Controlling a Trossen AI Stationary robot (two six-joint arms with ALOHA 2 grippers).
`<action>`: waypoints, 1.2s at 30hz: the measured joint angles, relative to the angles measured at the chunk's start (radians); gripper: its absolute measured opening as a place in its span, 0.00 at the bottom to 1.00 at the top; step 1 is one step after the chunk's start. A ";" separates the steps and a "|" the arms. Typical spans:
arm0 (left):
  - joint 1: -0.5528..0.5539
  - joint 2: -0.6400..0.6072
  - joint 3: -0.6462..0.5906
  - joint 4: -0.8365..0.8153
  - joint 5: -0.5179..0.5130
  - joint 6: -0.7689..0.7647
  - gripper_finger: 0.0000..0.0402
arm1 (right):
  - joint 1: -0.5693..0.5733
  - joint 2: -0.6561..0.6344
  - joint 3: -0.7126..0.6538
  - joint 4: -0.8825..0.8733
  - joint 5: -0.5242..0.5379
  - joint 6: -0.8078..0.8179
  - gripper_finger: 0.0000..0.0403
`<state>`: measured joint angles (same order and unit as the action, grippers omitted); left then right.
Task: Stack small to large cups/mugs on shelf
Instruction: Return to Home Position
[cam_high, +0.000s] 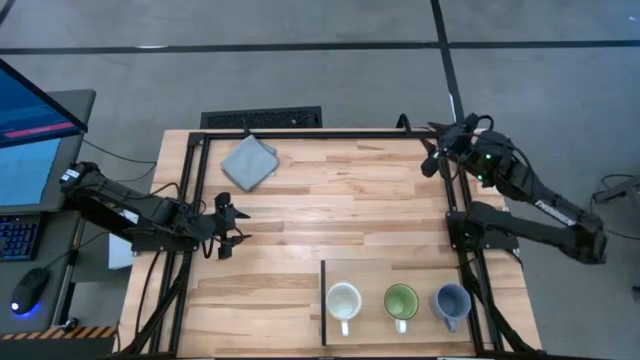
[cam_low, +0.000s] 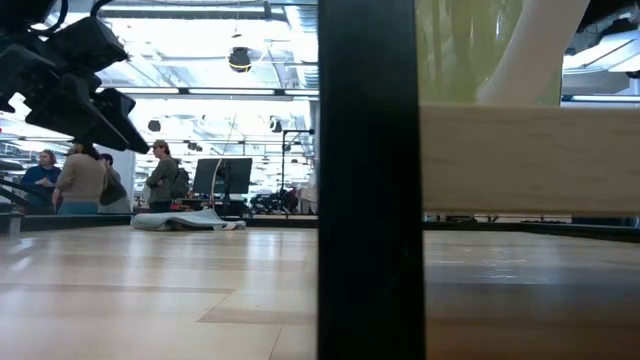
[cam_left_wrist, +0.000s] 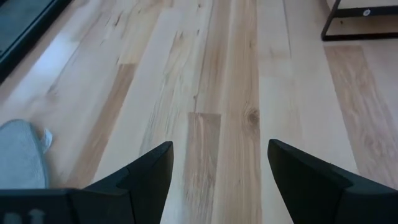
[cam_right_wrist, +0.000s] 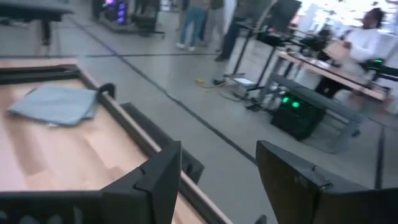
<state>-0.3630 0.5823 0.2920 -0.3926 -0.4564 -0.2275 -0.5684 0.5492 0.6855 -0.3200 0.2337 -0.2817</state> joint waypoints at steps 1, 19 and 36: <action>0.000 0.000 0.000 0.001 0.000 0.010 0.63 | -0.030 -0.017 -0.016 0.009 -0.013 0.000 0.57; 0.000 0.000 0.000 0.114 0.007 0.118 0.63 | -0.364 -0.349 -0.332 0.157 -0.237 0.061 0.57; 0.000 0.000 0.000 0.178 0.096 0.138 0.63 | -0.391 -0.488 -0.547 0.270 -0.240 0.090 0.57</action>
<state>-0.3634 0.5819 0.2920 -0.2142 -0.3609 -0.0898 -0.9596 0.0613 0.1383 -0.0500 -0.0058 -0.1913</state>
